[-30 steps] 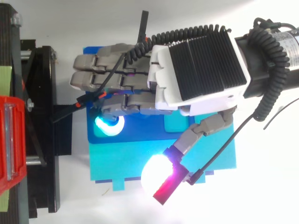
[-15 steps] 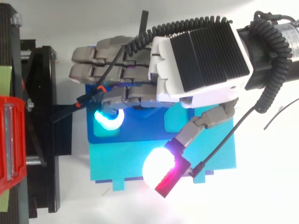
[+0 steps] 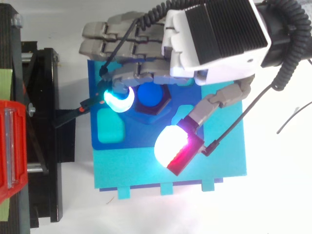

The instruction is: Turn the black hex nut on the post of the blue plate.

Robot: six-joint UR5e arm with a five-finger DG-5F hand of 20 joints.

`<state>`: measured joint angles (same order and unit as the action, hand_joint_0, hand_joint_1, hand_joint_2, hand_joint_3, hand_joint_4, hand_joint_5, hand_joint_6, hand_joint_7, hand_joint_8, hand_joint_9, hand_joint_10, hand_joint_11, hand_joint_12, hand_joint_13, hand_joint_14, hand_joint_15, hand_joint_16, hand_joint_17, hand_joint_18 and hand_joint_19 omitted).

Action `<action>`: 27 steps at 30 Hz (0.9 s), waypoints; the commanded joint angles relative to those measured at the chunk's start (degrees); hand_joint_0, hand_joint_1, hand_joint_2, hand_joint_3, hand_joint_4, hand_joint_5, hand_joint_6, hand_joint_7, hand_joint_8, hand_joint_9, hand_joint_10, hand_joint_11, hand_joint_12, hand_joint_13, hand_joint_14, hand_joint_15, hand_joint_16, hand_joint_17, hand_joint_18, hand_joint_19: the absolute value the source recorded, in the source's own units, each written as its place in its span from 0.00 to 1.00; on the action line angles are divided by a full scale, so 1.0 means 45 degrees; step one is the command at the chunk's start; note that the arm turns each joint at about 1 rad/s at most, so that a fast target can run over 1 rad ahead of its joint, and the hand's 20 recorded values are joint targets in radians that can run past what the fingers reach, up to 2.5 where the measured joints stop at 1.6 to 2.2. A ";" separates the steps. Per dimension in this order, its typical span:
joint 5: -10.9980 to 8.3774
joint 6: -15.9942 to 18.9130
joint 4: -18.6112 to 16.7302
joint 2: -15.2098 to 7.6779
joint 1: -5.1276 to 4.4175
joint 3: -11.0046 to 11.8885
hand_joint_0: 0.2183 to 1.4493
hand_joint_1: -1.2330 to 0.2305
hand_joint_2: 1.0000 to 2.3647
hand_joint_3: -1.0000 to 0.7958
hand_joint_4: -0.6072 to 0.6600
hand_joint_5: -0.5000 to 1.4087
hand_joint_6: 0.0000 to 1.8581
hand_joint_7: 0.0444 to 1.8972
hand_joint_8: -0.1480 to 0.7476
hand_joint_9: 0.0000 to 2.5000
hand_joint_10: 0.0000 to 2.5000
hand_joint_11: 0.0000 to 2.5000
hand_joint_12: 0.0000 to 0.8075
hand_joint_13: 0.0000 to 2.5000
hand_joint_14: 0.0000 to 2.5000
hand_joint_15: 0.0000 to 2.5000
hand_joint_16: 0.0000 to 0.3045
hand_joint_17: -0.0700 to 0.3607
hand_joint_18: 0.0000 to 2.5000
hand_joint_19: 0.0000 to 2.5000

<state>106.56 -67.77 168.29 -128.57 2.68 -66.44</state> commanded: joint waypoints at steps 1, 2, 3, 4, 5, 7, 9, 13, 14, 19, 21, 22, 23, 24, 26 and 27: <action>0.0147 -0.0037 0.0044 -0.0004 0.0126 -0.0001 0.18 0.76 0.00 0.28 0.75 0.16 0.27 0.52 0.49 0.02 0.00 0.00 0.49 0.00 0.00 0.01 0.19 0.46 0.00 0.11; 0.0186 -0.0037 0.0044 -0.0004 0.0146 -0.0001 0.18 0.76 0.00 0.28 0.75 0.16 0.27 0.52 0.49 0.02 0.00 0.00 0.49 0.00 0.00 0.01 0.19 0.46 0.00 0.12; 0.0206 -0.0037 0.0044 -0.0004 0.0185 -0.0001 0.18 0.76 0.00 0.28 0.75 0.16 0.27 0.52 0.49 0.02 0.00 0.00 0.49 0.00 0.00 0.01 0.19 0.46 0.00 0.12; 0.0206 -0.0037 0.0044 -0.0004 0.0204 -0.0001 0.18 0.76 0.00 0.28 0.75 0.16 0.27 0.52 0.49 0.02 0.00 0.00 0.49 0.00 0.00 0.01 0.18 0.46 0.00 0.11; 0.0225 -0.0037 0.0044 -0.0004 0.0224 -0.0001 0.18 0.76 0.00 0.28 0.75 0.16 0.27 0.52 0.49 0.02 0.00 0.00 0.49 0.00 0.00 0.01 0.18 0.46 0.00 0.11; 0.0225 -0.0037 0.0044 -0.0004 0.0282 -0.0001 0.18 0.76 0.00 0.28 0.75 0.16 0.27 0.52 0.49 0.02 0.00 0.00 0.49 0.00 0.00 0.01 0.18 0.46 0.00 0.11; 0.0225 -0.0037 0.0044 -0.0004 0.0341 -0.0001 0.18 0.76 0.00 0.28 0.75 0.16 0.27 0.52 0.49 0.02 0.00 0.00 0.49 0.00 0.00 0.01 0.18 0.46 0.00 0.11; 0.0518 -0.0037 0.0240 0.0015 0.0517 -0.0001 0.18 0.76 0.00 0.28 0.75 0.16 0.27 0.52 0.49 0.02 0.00 0.00 0.48 0.00 0.00 0.01 0.19 0.46 0.00 0.11; 0.0538 -0.0037 0.0259 0.0015 0.0517 -0.0001 0.19 0.76 0.00 0.28 0.75 0.16 0.27 0.52 0.49 0.02 0.00 0.00 0.49 0.00 0.00 0.01 0.18 0.46 0.00 0.12; 0.0733 -0.0037 0.0474 0.0015 0.0732 -0.0001 0.19 0.76 0.00 0.28 0.75 0.16 0.27 0.53 0.49 0.02 0.00 0.00 0.49 0.00 0.00 0.01 0.19 0.46 0.00 0.12; 0.0792 -0.0037 0.0474 -0.0004 0.0790 -0.0001 0.19 0.76 0.00 0.28 0.75 0.16 0.27 0.52 0.49 0.02 0.00 0.00 0.48 0.00 0.00 0.01 0.18 0.46 0.00 0.12; 0.0792 -0.0037 0.0474 0.0015 0.0790 -0.0001 0.19 0.76 0.00 0.28 0.75 0.16 0.27 0.52 0.49 0.02 0.00 0.00 0.49 0.00 0.00 0.01 0.18 0.46 0.00 0.12; 0.0831 -0.0037 0.0474 0.0015 0.0829 -0.0001 0.19 0.76 0.00 0.28 0.75 0.16 0.27 0.52 0.49 0.02 0.00 0.00 0.48 0.00 0.00 0.01 0.19 0.46 0.00 0.12; 0.0850 -0.0037 0.0474 0.0015 0.0849 -0.0001 0.19 0.76 0.00 0.28 0.75 0.16 0.27 0.52 0.49 0.02 0.00 0.00 0.49 0.00 0.00 0.01 0.19 0.46 0.00 0.11; 0.0889 -0.0037 0.0474 0.0015 0.0888 -0.0001 0.19 0.76 0.00 0.28 0.75 0.16 0.27 0.52 0.49 0.02 0.00 0.00 0.49 0.00 0.00 0.01 0.19 0.46 0.00 0.12; 0.0948 -0.0037 0.0474 0.0015 0.0947 -0.0001 0.19 0.76 0.00 0.28 0.75 0.16 0.27 0.53 0.49 0.02 0.00 0.00 0.49 0.00 0.00 0.01 0.19 0.46 0.00 0.12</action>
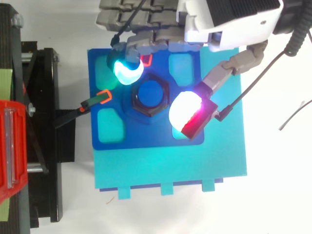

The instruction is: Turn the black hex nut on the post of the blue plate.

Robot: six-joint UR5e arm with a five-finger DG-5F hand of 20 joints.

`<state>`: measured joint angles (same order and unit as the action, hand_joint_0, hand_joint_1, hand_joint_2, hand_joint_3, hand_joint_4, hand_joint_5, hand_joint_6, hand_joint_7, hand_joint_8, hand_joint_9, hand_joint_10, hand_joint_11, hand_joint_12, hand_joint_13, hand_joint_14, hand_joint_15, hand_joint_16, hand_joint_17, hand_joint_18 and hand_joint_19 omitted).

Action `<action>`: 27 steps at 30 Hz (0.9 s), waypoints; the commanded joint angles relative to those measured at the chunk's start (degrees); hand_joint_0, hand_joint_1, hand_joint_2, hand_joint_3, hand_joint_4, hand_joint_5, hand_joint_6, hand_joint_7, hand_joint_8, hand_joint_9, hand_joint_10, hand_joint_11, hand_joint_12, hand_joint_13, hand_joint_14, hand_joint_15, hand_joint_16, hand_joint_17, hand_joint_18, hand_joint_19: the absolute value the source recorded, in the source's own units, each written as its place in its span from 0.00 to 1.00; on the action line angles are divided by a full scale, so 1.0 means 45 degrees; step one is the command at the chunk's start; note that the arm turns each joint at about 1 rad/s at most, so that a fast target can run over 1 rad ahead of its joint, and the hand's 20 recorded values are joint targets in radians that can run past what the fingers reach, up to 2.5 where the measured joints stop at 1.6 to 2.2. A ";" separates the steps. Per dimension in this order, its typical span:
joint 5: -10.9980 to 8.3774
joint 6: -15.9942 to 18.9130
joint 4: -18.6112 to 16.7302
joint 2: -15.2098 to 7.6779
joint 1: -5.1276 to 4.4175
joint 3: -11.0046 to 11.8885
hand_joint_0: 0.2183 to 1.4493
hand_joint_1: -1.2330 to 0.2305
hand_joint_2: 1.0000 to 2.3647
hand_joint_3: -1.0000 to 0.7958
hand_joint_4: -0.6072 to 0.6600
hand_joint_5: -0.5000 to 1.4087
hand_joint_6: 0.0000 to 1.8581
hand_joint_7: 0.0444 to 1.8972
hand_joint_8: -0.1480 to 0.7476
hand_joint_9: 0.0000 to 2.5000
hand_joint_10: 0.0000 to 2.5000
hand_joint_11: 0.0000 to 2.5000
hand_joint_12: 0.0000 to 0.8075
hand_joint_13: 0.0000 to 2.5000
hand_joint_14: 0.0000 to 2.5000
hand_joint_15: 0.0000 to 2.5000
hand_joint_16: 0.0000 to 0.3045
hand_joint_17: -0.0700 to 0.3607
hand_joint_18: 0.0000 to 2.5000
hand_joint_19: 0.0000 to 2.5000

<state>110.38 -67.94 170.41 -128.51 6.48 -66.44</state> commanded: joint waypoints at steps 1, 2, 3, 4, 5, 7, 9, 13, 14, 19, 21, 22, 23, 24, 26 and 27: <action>0.0120 0.0000 0.0003 0.0003 0.0123 0.0000 0.19 0.76 0.00 0.28 0.75 0.16 0.27 0.53 0.49 0.02 0.00 0.00 0.48 0.00 0.00 0.01 0.19 0.46 0.00 0.12; 0.0140 0.0000 0.0003 0.0003 0.0123 0.0000 0.19 0.76 0.00 0.28 0.75 0.16 0.27 0.53 0.49 0.02 0.00 0.00 0.48 0.00 0.00 0.01 0.19 0.46 0.00 0.12; 0.0179 0.0020 0.0003 0.0003 0.0162 0.0000 0.19 0.76 0.00 0.28 0.75 0.16 0.27 0.53 0.49 0.02 0.00 0.00 0.49 0.00 0.00 0.01 0.19 0.46 0.00 0.12; 0.0199 0.0020 -0.0016 0.0003 0.0181 0.0000 0.19 0.76 0.00 0.28 0.75 0.16 0.27 0.53 0.49 0.02 0.00 0.00 0.49 0.00 0.00 0.01 0.19 0.46 0.00 0.12; 0.0218 0.0020 -0.0016 0.0003 0.0201 0.0000 0.19 0.76 0.00 0.28 0.75 0.16 0.27 0.52 0.49 0.02 0.00 0.00 0.49 0.00 0.00 0.01 0.19 0.46 0.00 0.12; 0.0296 0.0020 -0.0016 0.0003 0.0220 0.0039 0.19 0.76 0.00 0.28 0.75 0.16 0.27 0.53 0.49 0.02 0.00 0.00 0.48 0.00 0.00 0.01 0.19 0.46 0.00 0.12; 0.0355 0.0020 -0.0016 0.0003 0.0240 0.0215 0.19 0.76 0.00 0.28 0.75 0.16 0.27 0.53 0.49 0.02 0.00 0.00 0.48 0.00 0.00 0.01 0.19 0.46 0.00 0.12; 0.0394 0.0000 0.0179 0.0003 0.0259 0.0547 0.19 0.76 0.00 0.28 0.75 0.16 0.27 0.53 0.49 0.02 0.00 0.00 0.48 0.00 0.00 0.01 0.19 0.46 0.00 0.12; 0.0394 0.0000 0.0218 0.0003 0.0240 0.0586 0.19 0.76 0.00 0.28 0.75 0.16 0.27 0.53 0.49 0.02 0.00 0.00 0.48 0.00 0.00 0.01 0.19 0.46 0.00 0.12; 0.0394 0.0000 0.0491 0.0003 0.0259 0.0781 0.19 0.76 0.00 0.28 0.75 0.16 0.27 0.52 0.49 0.02 0.00 0.00 0.48 0.00 0.00 0.01 0.19 0.46 0.00 0.12; 0.0394 0.0000 0.0531 0.0003 0.0259 0.0820 0.19 0.76 0.00 0.28 0.75 0.16 0.27 0.52 0.49 0.02 0.00 0.00 0.48 0.00 0.00 0.01 0.19 0.46 0.00 0.12; 0.0394 0.0000 0.0531 0.0003 0.0259 0.0859 0.19 0.76 0.00 0.28 0.75 0.16 0.27 0.52 0.49 0.02 0.00 0.00 0.48 0.00 0.00 0.01 0.19 0.46 0.00 0.12; 0.0394 0.0000 0.0550 0.0023 0.0259 0.1015 0.19 0.76 0.00 0.28 0.75 0.16 0.27 0.52 0.49 0.02 0.00 0.00 0.48 0.00 0.00 0.01 0.19 0.46 0.00 0.12; 0.0394 0.0000 0.0589 0.0003 0.0259 0.1094 0.19 0.76 0.00 0.28 0.75 0.16 0.27 0.52 0.49 0.02 0.00 0.00 0.48 0.00 0.00 0.01 0.19 0.46 0.00 0.12; 0.0394 0.0000 0.0667 0.0023 0.0259 0.1191 0.19 0.76 0.00 0.28 0.75 0.16 0.27 0.52 0.49 0.02 0.00 0.00 0.48 0.00 0.00 0.01 0.19 0.46 0.00 0.12; 0.0394 0.0000 0.0706 0.0003 0.0259 0.1250 0.19 0.76 0.00 0.28 0.75 0.16 0.27 0.52 0.49 0.02 0.00 0.00 0.48 0.00 0.00 0.01 0.19 0.46 0.00 0.12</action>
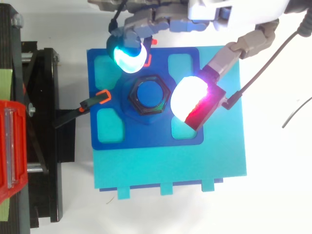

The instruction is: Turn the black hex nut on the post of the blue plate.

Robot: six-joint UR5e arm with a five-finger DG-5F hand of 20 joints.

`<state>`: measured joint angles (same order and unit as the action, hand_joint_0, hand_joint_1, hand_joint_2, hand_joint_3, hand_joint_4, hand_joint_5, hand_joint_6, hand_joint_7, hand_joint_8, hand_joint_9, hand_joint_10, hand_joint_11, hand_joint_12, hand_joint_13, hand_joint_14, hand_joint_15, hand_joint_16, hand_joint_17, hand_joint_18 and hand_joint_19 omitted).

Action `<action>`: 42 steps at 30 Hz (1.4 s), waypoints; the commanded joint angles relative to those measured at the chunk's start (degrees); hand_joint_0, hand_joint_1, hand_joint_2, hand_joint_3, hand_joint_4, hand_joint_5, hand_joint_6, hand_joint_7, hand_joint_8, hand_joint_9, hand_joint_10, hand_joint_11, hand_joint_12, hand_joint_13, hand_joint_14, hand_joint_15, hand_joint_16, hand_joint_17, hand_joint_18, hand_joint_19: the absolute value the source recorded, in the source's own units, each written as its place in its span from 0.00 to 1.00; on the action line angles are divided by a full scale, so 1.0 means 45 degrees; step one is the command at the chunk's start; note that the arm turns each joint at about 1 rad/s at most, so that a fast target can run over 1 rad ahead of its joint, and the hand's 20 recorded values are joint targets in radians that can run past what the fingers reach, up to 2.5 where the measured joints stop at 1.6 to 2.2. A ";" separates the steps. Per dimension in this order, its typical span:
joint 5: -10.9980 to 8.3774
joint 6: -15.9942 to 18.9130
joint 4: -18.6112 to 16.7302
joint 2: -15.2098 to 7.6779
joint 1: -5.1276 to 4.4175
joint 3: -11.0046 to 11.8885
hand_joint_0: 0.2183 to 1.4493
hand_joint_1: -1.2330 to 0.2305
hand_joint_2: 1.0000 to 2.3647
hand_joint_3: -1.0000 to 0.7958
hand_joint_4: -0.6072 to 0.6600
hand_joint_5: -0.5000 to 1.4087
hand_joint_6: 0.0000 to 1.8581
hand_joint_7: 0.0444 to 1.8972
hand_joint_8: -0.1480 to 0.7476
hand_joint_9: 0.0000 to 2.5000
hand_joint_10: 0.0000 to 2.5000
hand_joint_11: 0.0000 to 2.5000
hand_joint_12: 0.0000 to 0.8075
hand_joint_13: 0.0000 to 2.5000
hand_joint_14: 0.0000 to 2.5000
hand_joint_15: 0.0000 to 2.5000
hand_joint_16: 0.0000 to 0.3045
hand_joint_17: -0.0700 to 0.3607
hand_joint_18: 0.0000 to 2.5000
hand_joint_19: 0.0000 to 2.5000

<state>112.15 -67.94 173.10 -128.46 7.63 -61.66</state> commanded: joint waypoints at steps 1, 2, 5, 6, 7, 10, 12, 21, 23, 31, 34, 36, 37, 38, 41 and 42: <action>0.0000 0.0000 0.0244 -0.0009 -0.0035 0.0305 0.19 0.76 0.00 0.28 0.75 0.16 0.27 0.52 0.49 0.02 0.00 0.00 0.48 0.00 0.00 0.01 0.19 0.46 0.00 0.12; 0.0000 -0.0020 0.0283 0.0011 -0.0055 0.0344 0.19 0.76 0.00 0.28 0.75 0.16 0.27 0.52 0.49 0.02 0.00 0.00 0.48 0.00 0.00 0.01 0.19 0.46 0.00 0.12; -0.0039 -0.0078 0.0380 -0.0009 -0.0172 0.0481 0.19 0.76 0.00 0.28 0.75 0.16 0.27 0.52 0.49 0.02 0.00 0.00 0.48 0.00 0.00 0.01 0.19 0.46 0.00 0.12; -0.0039 -0.0078 0.0361 -0.0009 -0.0211 0.0461 0.19 0.76 0.00 0.28 0.75 0.16 0.27 0.52 0.49 0.02 0.00 0.00 0.48 0.00 0.00 0.01 0.19 0.46 0.00 0.12; -0.0059 -0.0078 0.0361 -0.0009 -0.0250 0.0461 0.19 0.76 0.00 0.28 0.75 0.16 0.27 0.52 0.49 0.02 0.00 0.00 0.48 0.00 0.00 0.01 0.18 0.46 0.00 0.12; -0.0078 -0.0137 0.0380 -0.0009 -0.0348 0.0422 0.18 0.76 0.00 0.28 0.75 0.16 0.27 0.52 0.49 0.02 0.00 0.00 0.49 0.00 0.00 0.01 0.19 0.46 0.00 0.12; -0.0176 -0.0293 0.0361 -0.0009 -0.0484 0.0246 0.18 0.76 0.00 0.28 0.75 0.16 0.27 0.53 0.50 0.02 0.00 0.00 0.49 0.00 0.00 0.01 0.19 0.46 0.00 0.12; -0.0703 -0.0293 -0.0811 -0.0028 -0.1246 -0.0359 0.18 0.76 0.00 0.28 0.75 0.16 0.27 0.52 0.49 0.02 0.00 0.00 0.49 0.00 0.00 0.01 0.19 0.46 0.00 0.12; -0.0781 -0.0293 -0.0792 -0.0028 -0.1324 -0.0359 0.18 0.76 0.00 0.28 0.75 0.16 0.27 0.52 0.49 0.02 0.00 0.00 0.49 0.00 0.00 0.01 0.19 0.46 0.00 0.12; -0.0937 -0.0293 -0.0792 -0.0028 -0.1539 -0.0398 0.18 0.77 0.00 0.28 0.75 0.16 0.27 0.52 0.49 0.02 0.00 0.00 0.49 0.00 0.00 0.01 0.19 0.46 0.00 0.11; -0.0918 -0.0293 -0.0870 -0.0028 -0.1539 -0.0633 0.18 0.77 0.00 0.28 0.75 0.16 0.27 0.52 0.49 0.02 0.00 0.00 0.49 0.00 0.00 0.01 0.19 0.46 0.00 0.12; -0.0918 -0.0195 -0.1046 -0.0028 -0.1539 -0.0828 0.18 0.77 0.00 0.28 0.75 0.16 0.27 0.52 0.49 0.02 0.00 0.00 0.49 0.00 0.00 0.01 0.19 0.46 0.00 0.12; -0.0937 -0.0156 -0.1124 -0.0028 -0.1559 -0.0867 0.18 0.77 0.00 0.28 0.75 0.16 0.27 0.52 0.49 0.02 0.00 0.00 0.49 0.00 0.00 0.01 0.19 0.46 0.00 0.12; -0.0937 -0.0078 -0.1299 -0.0009 -0.1539 -0.0926 0.18 0.77 0.00 0.28 0.75 0.16 0.27 0.52 0.49 0.02 0.00 0.00 0.49 0.00 0.00 0.01 0.19 0.46 0.00 0.12; -0.0957 0.0020 -0.1514 -0.0028 -0.1559 -0.0965 0.18 0.77 0.00 0.28 0.75 0.16 0.27 0.52 0.49 0.02 0.00 0.00 0.49 0.00 0.00 0.01 0.19 0.46 0.00 0.12; -0.0957 0.0020 -0.1514 -0.0028 -0.1559 -0.0965 0.18 0.77 0.00 0.28 0.75 0.16 0.27 0.53 0.49 0.02 0.00 0.00 0.49 0.00 0.00 0.01 0.19 0.46 0.00 0.11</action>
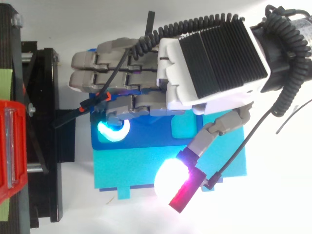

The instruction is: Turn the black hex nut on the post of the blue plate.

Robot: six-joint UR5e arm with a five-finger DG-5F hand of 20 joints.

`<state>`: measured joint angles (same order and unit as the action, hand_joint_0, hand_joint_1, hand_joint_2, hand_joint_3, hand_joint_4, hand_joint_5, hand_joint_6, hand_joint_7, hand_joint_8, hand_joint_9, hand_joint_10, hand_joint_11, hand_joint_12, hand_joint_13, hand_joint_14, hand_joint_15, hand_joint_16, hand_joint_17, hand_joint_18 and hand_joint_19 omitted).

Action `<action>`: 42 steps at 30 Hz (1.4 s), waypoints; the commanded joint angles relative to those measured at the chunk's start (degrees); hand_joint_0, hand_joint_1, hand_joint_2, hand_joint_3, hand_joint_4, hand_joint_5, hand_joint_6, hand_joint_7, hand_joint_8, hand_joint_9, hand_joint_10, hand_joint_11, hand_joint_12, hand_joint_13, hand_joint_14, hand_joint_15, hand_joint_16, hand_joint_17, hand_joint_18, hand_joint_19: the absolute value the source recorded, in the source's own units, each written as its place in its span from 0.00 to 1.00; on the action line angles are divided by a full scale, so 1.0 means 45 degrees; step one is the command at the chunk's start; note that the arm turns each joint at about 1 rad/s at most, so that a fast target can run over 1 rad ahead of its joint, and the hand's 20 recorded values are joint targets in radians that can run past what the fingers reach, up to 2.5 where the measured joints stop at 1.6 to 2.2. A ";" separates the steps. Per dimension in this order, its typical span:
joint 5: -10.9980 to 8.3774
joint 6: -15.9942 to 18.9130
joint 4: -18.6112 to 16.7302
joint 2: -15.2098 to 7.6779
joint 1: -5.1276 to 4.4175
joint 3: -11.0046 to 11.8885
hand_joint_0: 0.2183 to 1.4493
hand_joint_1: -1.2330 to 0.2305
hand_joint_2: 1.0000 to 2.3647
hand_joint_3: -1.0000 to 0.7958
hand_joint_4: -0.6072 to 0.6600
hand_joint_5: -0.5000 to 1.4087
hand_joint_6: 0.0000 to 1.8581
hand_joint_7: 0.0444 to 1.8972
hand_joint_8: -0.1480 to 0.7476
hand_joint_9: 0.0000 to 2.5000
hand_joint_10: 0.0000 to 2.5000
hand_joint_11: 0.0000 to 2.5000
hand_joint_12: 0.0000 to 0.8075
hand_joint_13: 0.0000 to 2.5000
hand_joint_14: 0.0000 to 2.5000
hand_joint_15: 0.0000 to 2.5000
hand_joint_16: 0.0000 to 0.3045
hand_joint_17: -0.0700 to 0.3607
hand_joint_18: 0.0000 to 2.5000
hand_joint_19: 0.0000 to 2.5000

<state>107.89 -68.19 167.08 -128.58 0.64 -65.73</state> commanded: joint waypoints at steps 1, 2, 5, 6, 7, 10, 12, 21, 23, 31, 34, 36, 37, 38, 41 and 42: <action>-0.0011 0.0076 -0.0175 -0.0001 -0.0006 -0.0062 0.18 0.77 0.00 0.28 0.75 0.16 0.27 0.52 0.49 0.02 0.00 0.00 0.49 0.00 0.00 0.01 0.19 0.46 0.00 0.12; -0.0011 0.0076 -0.0175 -0.0001 -0.0006 -0.0062 0.18 0.77 0.00 0.28 0.75 0.16 0.27 0.52 0.49 0.02 0.00 0.00 0.49 0.00 0.00 0.01 0.19 0.46 0.00 0.12; -0.0011 0.0057 -0.0175 -0.0001 0.0013 -0.0062 0.18 0.77 0.00 0.28 0.75 0.16 0.27 0.52 0.49 0.02 0.00 0.00 0.49 0.00 0.00 0.01 0.19 0.46 0.00 0.11; -0.0011 0.0057 -0.0156 -0.0001 0.0013 -0.0062 0.18 0.77 0.00 0.28 0.75 0.16 0.27 0.52 0.49 0.02 0.00 0.00 0.49 0.00 0.00 0.01 0.19 0.46 0.00 0.12; -0.0011 0.0057 -0.0156 -0.0001 0.0013 -0.0062 0.18 0.77 0.00 0.28 0.75 0.16 0.27 0.52 0.49 0.02 0.00 0.00 0.49 0.00 0.00 0.01 0.19 0.46 0.00 0.12; -0.0011 0.0057 -0.0156 -0.0001 0.0013 -0.0062 0.18 0.77 0.00 0.28 0.75 0.16 0.27 0.52 0.49 0.02 0.00 0.00 0.49 0.00 0.00 0.01 0.19 0.46 0.00 0.11; -0.0011 0.0037 -0.0156 -0.0001 0.0052 -0.0062 0.18 0.77 0.00 0.28 0.75 0.16 0.27 0.52 0.49 0.02 0.00 0.00 0.49 0.00 0.00 0.01 0.19 0.46 0.00 0.11; 0.0028 -0.0041 -0.0156 -0.0001 0.0111 -0.0062 0.18 0.76 0.00 0.28 0.76 0.16 0.27 0.52 0.50 0.03 0.00 0.00 0.49 0.00 0.00 0.01 0.19 0.46 0.00 0.12; 0.0028 -0.0021 -0.0156 -0.0001 0.0111 -0.0062 0.18 0.76 0.00 0.28 0.76 0.16 0.27 0.52 0.50 0.03 0.00 0.00 0.49 0.00 0.00 0.01 0.19 0.46 0.00 0.12; 0.0067 -0.0041 -0.0175 -0.0001 0.0169 -0.0062 0.18 0.76 0.00 0.28 0.76 0.16 0.27 0.53 0.50 0.04 0.00 0.00 0.49 0.00 0.00 0.01 0.19 0.46 0.00 0.11; 0.0086 -0.0158 -0.0156 -0.0001 0.0228 -0.0062 0.18 0.76 0.00 0.28 0.76 0.16 0.27 0.52 0.50 0.04 0.00 0.00 0.49 0.00 0.00 0.01 0.19 0.46 0.00 0.12; 0.0126 -0.0158 -0.0136 -0.0001 0.0267 -0.0062 0.18 0.76 0.00 0.28 0.76 0.16 0.27 0.52 0.50 0.04 0.00 0.00 0.49 0.00 0.00 0.01 0.19 0.46 0.00 0.12; 0.0126 -0.0158 -0.0136 -0.0001 0.0267 -0.0062 0.18 0.76 0.00 0.28 0.76 0.16 0.27 0.52 0.50 0.04 0.00 0.00 0.49 0.00 0.00 0.01 0.19 0.46 0.00 0.12; 0.0165 -0.0158 -0.0156 -0.0001 0.0287 -0.0062 0.18 0.76 0.00 0.28 0.76 0.16 0.27 0.52 0.50 0.04 0.00 0.00 0.49 0.00 0.00 0.01 0.19 0.46 0.00 0.12; 0.0184 -0.0178 -0.0195 -0.0001 0.0326 -0.0081 0.19 0.76 0.00 0.28 0.76 0.16 0.27 0.52 0.50 0.04 0.00 0.00 0.49 0.00 0.00 0.01 0.19 0.46 0.00 0.11; 0.0184 -0.0178 -0.0195 -0.0001 0.0326 -0.0062 0.19 0.76 0.00 0.28 0.76 0.16 0.27 0.52 0.50 0.04 0.00 0.00 0.48 0.00 0.00 0.01 0.19 0.46 0.00 0.11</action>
<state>108.62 -68.96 166.30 -128.58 1.99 -66.06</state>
